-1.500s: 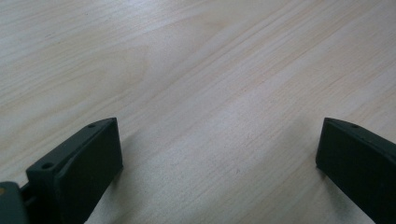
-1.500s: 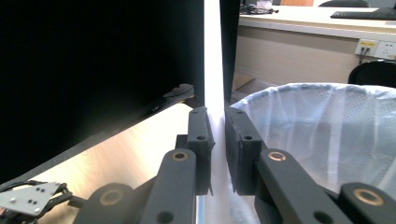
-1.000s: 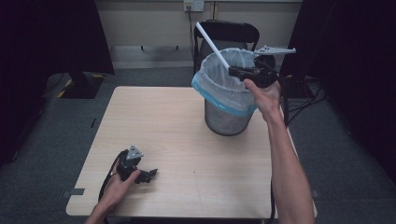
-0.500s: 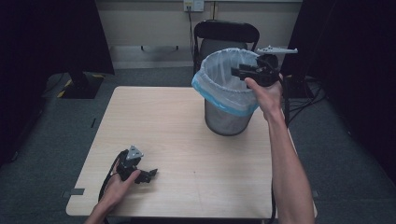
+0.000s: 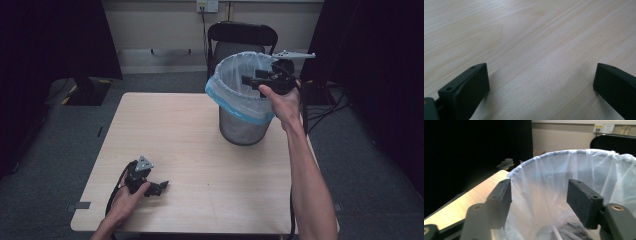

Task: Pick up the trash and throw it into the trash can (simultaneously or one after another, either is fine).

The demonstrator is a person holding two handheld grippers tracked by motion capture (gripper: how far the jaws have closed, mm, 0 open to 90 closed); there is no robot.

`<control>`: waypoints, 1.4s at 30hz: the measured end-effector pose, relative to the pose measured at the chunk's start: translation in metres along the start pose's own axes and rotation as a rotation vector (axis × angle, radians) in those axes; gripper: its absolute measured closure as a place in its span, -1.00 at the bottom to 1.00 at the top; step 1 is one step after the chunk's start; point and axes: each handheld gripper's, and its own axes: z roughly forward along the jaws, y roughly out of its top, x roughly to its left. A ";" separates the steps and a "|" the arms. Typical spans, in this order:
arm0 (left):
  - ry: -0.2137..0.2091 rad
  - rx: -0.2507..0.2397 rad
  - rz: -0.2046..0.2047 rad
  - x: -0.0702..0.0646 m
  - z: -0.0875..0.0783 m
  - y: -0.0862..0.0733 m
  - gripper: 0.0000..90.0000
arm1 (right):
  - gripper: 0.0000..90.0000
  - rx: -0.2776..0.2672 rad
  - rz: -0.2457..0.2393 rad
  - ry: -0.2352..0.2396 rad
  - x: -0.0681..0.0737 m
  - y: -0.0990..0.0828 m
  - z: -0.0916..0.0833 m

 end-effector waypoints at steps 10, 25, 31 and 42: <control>0.000 0.002 0.002 0.000 0.000 0.000 -1.00 | -0.41 -0.011 -0.019 0.017 0.016 -0.003 -0.003; 0.000 0.002 0.003 0.000 0.000 0.000 -1.00 | -0.29 -0.024 -0.063 0.075 0.052 -0.014 -0.010; 0.000 0.003 0.003 0.000 0.000 0.000 -1.00 | -0.36 -0.015 -0.085 0.101 0.064 -0.021 -0.013; 0.000 0.003 0.003 0.000 0.000 0.000 -1.00 | -0.45 0.016 -0.119 0.104 0.083 -0.043 -0.023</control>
